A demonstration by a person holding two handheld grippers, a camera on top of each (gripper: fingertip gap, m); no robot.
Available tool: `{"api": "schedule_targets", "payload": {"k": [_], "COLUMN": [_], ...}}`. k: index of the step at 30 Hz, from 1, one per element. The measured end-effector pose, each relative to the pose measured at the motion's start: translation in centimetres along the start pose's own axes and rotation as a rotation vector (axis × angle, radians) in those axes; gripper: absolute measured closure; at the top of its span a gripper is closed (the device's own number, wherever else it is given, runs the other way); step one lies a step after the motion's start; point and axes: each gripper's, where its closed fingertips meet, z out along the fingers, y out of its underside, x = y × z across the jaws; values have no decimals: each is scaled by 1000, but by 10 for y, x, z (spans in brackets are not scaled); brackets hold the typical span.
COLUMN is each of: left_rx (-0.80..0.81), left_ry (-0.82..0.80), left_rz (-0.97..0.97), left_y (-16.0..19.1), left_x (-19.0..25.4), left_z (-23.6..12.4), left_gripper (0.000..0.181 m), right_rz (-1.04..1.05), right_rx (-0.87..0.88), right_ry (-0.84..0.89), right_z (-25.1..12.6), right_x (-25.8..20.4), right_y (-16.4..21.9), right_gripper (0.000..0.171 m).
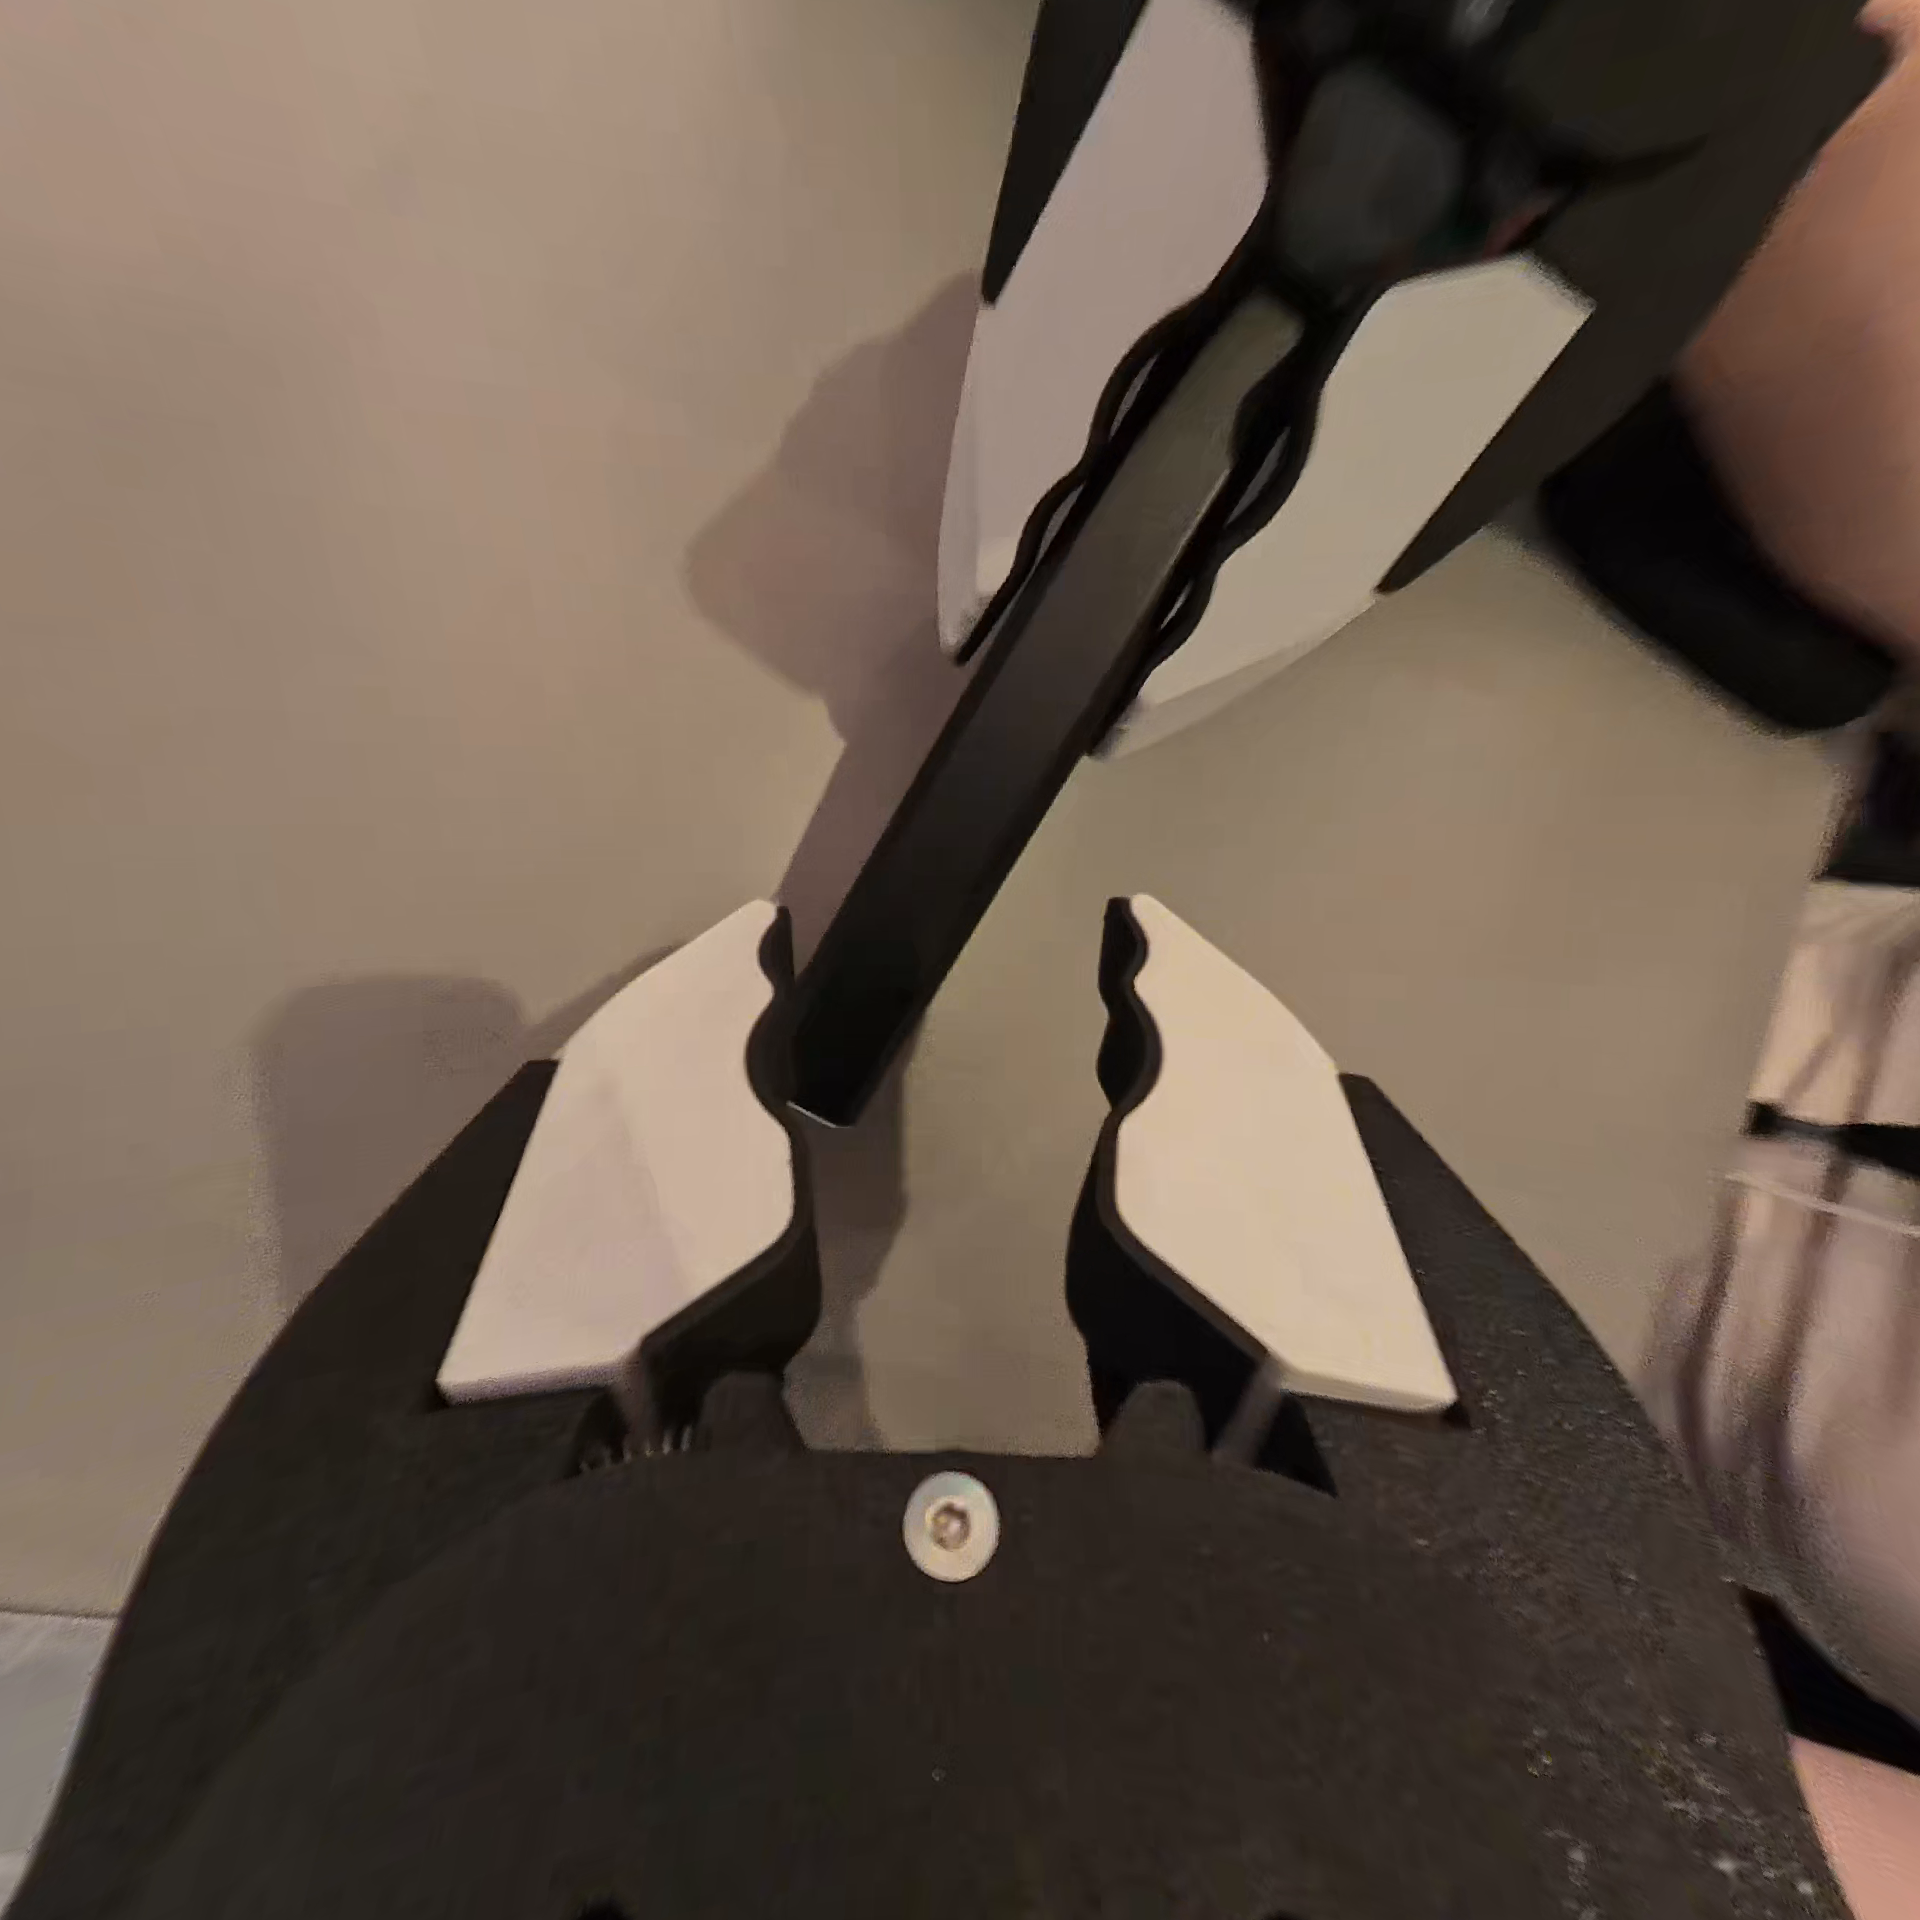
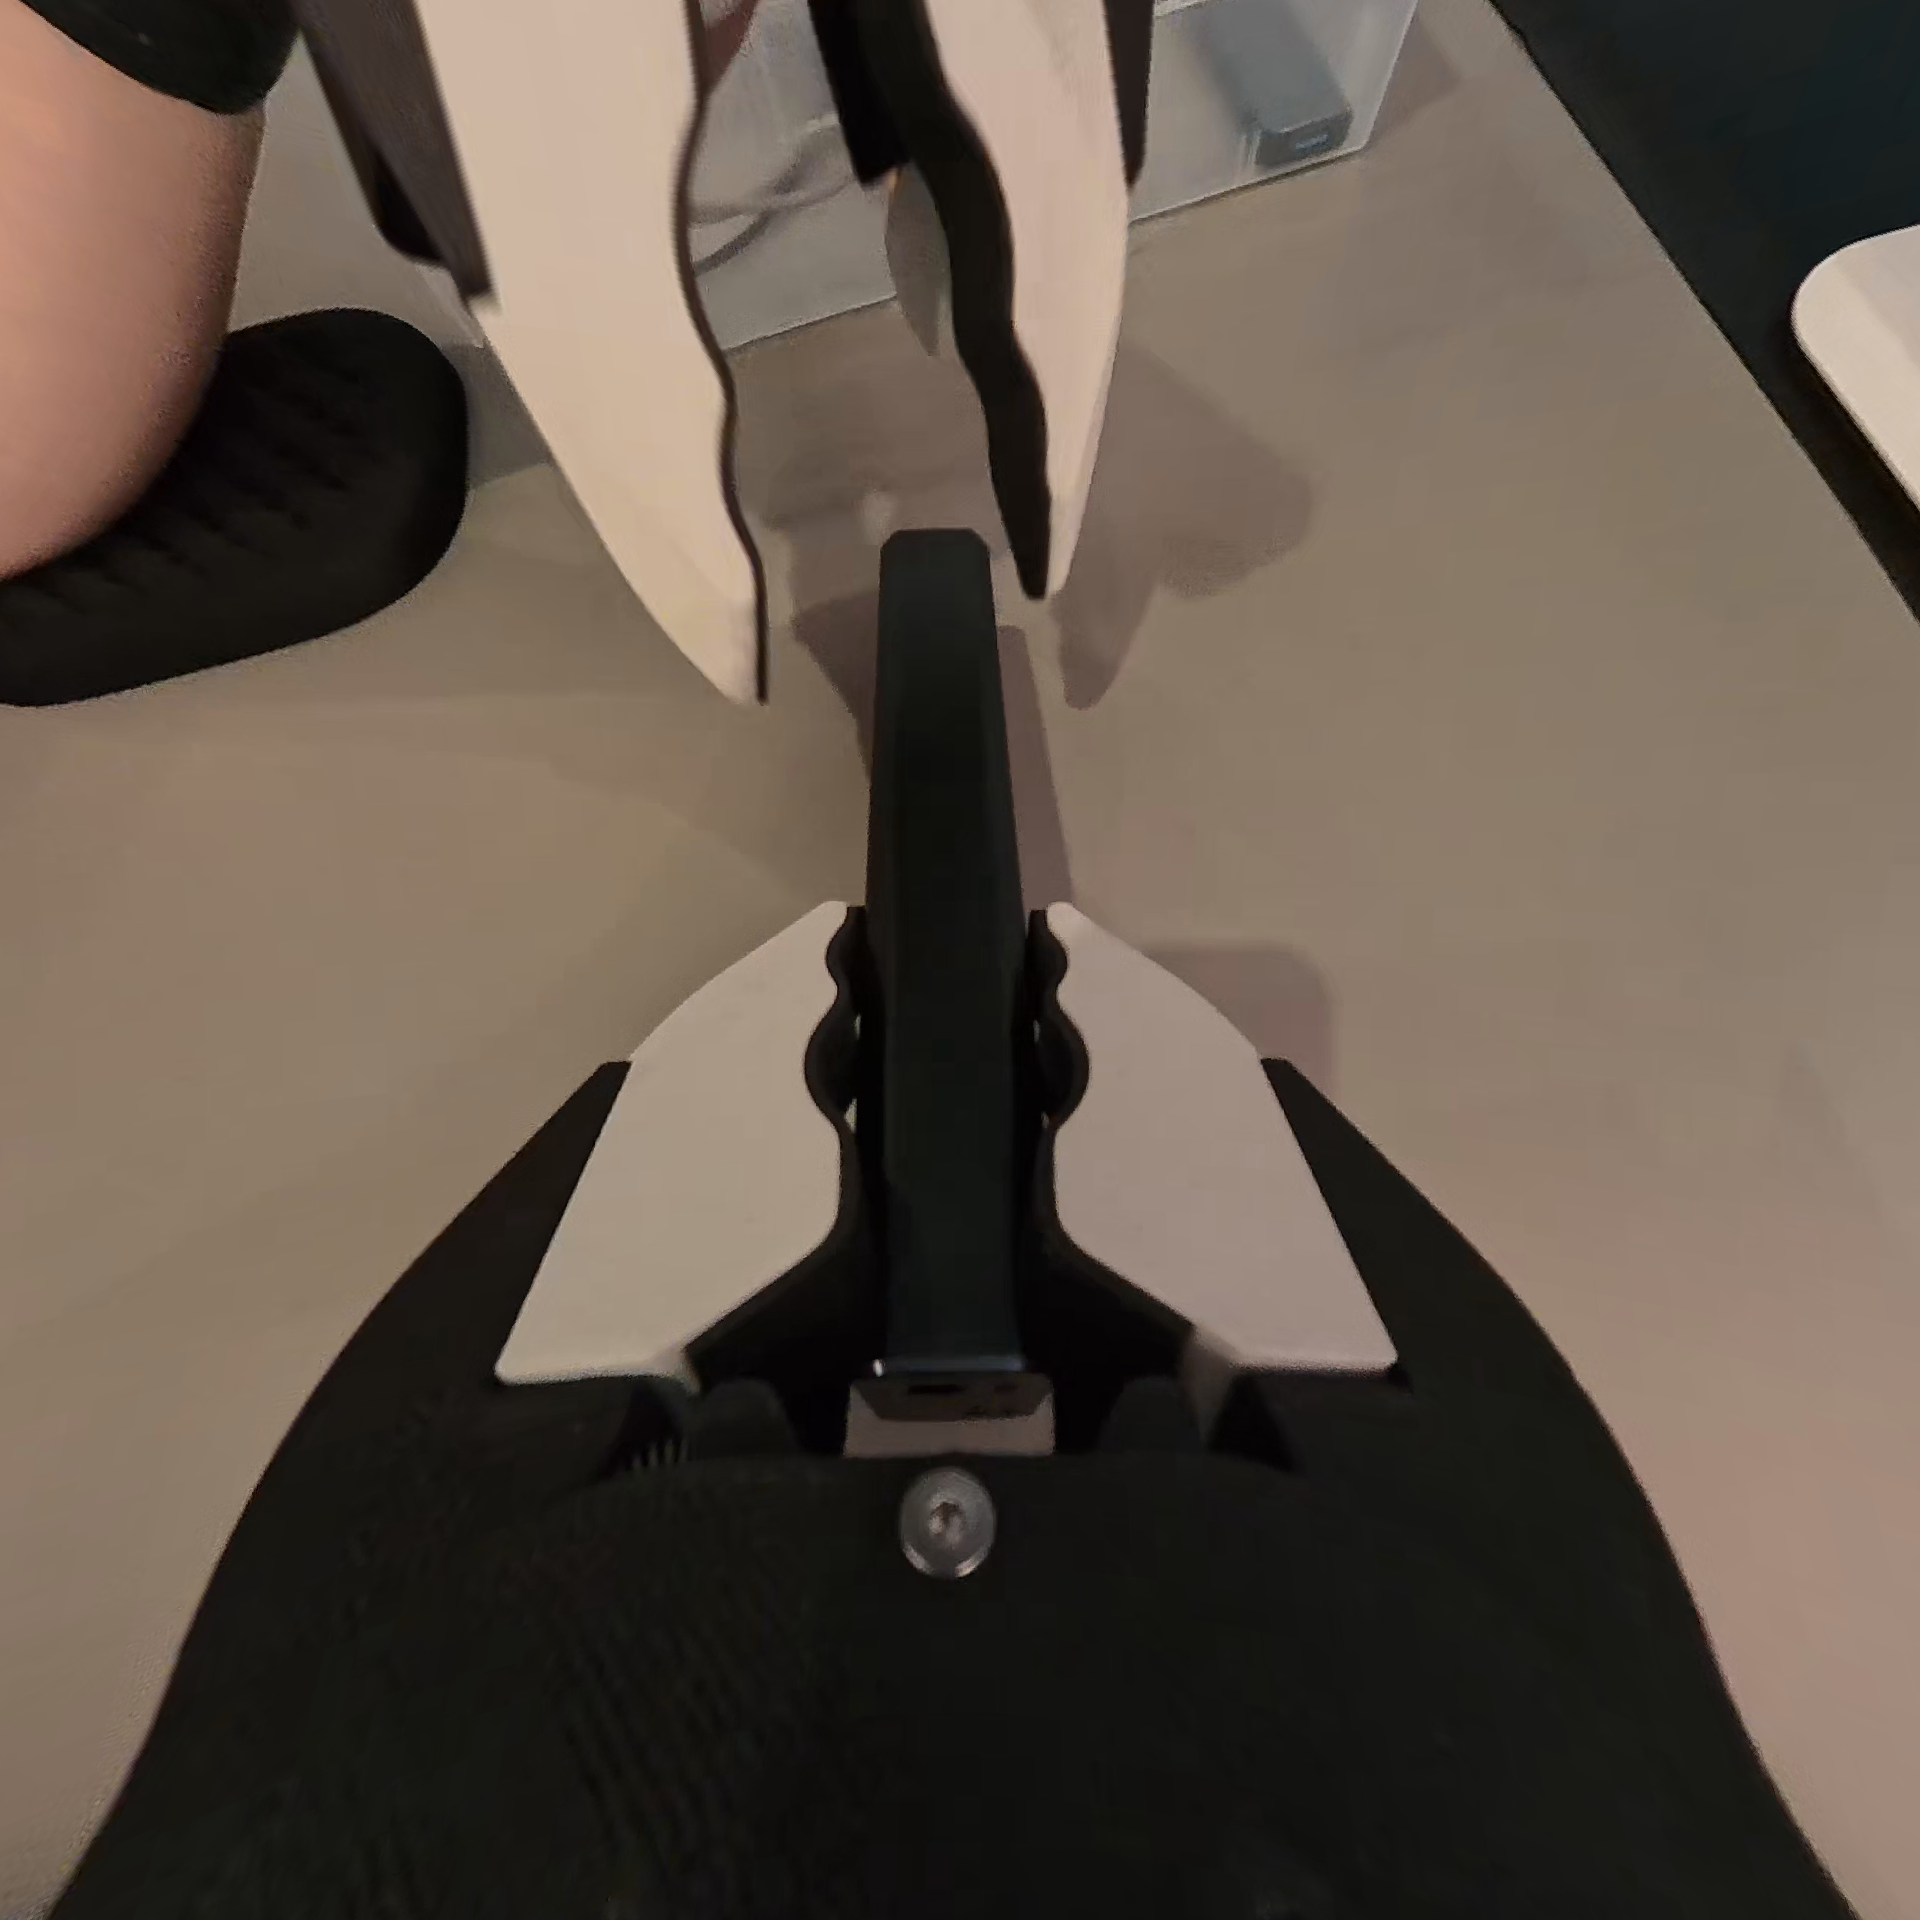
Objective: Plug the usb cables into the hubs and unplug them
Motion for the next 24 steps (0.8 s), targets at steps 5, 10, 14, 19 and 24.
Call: {"api": "schedule_targets", "payload": {"k": [5, 10, 14, 19, 24], "left_rx": [-129, -187, -177, -117, -138], "left_ry": [-88, -207, -226, -324, -367], "left_rz": [64, 39, -100, -371, -425], "left_y": [16, 23, 26, 36, 49], "left_x": [-12, -30, -40, -69, -79], "left_z": [25, 32, 31, 14, 4], "left_gripper": [129, 138, 142, 145, 153], "right_rz": [-123, -180, -202, -209, -222], "right_rx": [-73, -119, -111, -27, -11], "right_ry": [57, 168, 328, 489, 524], "right_z": [7, 15, 6, -27, -48], "right_x": [3, 19, 39, 48, 40], "right_y": [12, 18, 8, -24, -41], "right_gripper": [140, 139, 133, 135, 135]}}
